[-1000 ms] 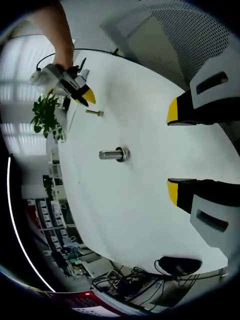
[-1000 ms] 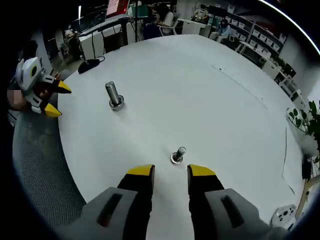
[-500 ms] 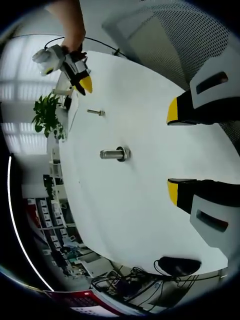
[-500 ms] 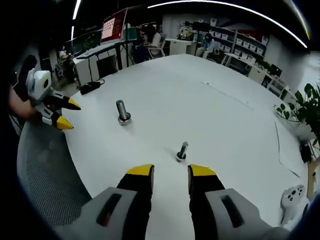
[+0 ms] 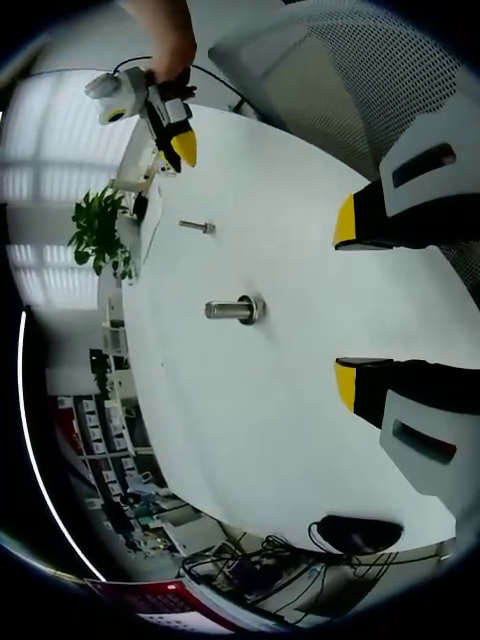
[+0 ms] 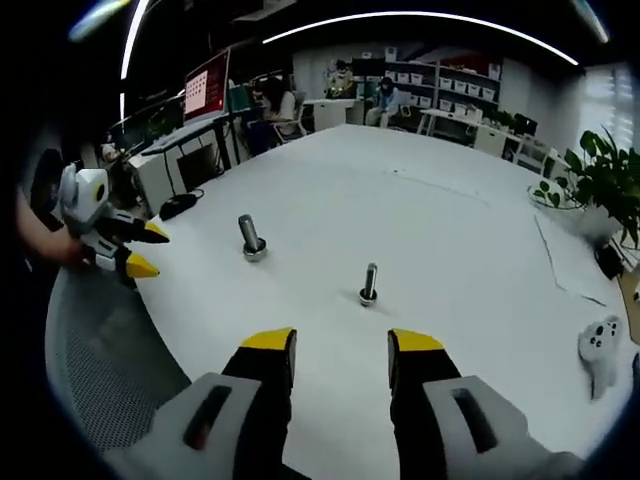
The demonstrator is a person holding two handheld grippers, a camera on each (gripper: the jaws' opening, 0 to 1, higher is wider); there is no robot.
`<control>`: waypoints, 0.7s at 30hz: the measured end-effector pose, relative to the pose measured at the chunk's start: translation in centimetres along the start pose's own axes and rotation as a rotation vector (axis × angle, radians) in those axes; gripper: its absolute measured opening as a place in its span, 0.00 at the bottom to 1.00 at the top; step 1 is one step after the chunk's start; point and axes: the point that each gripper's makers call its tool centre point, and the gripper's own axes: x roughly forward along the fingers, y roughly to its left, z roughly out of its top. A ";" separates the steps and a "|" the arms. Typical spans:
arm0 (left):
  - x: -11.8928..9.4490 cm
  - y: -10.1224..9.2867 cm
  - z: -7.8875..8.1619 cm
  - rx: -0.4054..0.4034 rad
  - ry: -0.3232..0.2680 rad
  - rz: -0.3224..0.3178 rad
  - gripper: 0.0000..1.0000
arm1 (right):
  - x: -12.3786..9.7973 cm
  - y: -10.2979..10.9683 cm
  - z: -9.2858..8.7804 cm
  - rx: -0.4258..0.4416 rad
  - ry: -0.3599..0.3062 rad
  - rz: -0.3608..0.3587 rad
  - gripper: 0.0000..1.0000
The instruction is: Place the washer onto the threaded stud by aligning its center hole with the stud, sliding it down to the base, and recovering from edge contact or off-axis alignment until the washer reaches the visible bottom stop.
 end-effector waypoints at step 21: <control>-0.1 0.0 0.1 -0.025 -0.012 -0.007 0.41 | -1.2 0.0 -1.6 0.085 -0.042 -0.047 0.49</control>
